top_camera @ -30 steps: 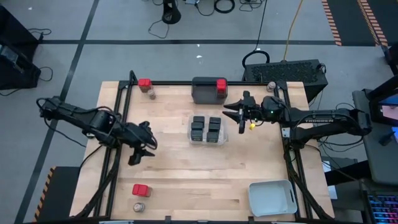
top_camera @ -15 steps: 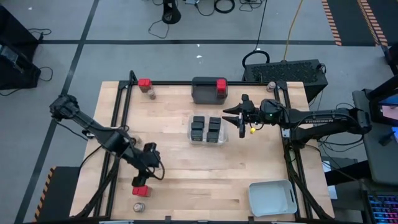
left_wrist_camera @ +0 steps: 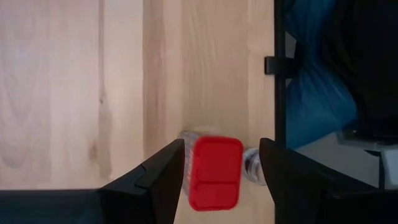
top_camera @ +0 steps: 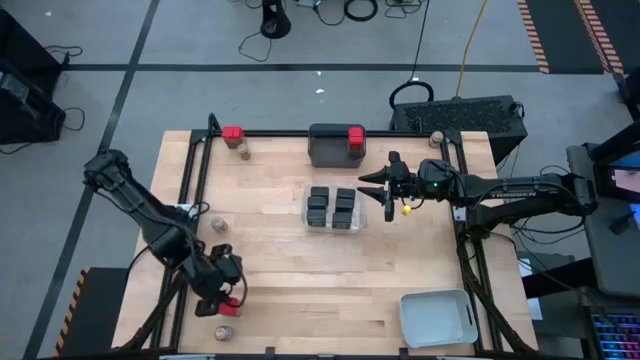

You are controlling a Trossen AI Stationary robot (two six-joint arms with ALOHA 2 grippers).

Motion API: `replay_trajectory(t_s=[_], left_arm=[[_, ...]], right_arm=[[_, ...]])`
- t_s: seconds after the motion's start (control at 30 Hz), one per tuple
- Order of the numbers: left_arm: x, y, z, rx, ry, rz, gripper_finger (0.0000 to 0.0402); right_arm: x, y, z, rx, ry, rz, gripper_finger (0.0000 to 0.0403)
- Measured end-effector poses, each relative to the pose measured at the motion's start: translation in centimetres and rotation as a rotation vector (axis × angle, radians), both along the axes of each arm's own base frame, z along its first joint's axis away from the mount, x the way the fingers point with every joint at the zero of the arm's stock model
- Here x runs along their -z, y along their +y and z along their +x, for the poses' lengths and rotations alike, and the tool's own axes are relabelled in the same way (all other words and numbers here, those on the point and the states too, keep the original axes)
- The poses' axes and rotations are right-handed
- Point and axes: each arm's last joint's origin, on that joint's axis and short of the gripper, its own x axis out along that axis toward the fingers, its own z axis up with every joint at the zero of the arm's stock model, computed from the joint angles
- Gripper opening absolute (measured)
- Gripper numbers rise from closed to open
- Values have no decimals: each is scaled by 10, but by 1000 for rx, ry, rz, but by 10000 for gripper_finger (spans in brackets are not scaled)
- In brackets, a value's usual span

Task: Sort spices by type
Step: Put the red seasoning bottle into the gray bin

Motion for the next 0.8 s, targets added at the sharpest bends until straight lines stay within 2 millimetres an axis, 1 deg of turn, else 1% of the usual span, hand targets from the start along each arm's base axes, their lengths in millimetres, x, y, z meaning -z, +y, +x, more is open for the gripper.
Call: replay_trajectory(t_s=[0.23, 0.63, 0.8], left_arm=[[3, -7, -3, 12, 11, 11, 212], [10, -11, 0, 20, 41, 28, 212], [15, -12, 1, 101, 35, 79, 212]], right_arm=[[0, 0, 0, -2, 2, -15, 121], [0, 0, 0, -6, 7, -49, 121], [0, 0, 0, -7, 7, -49, 121]])
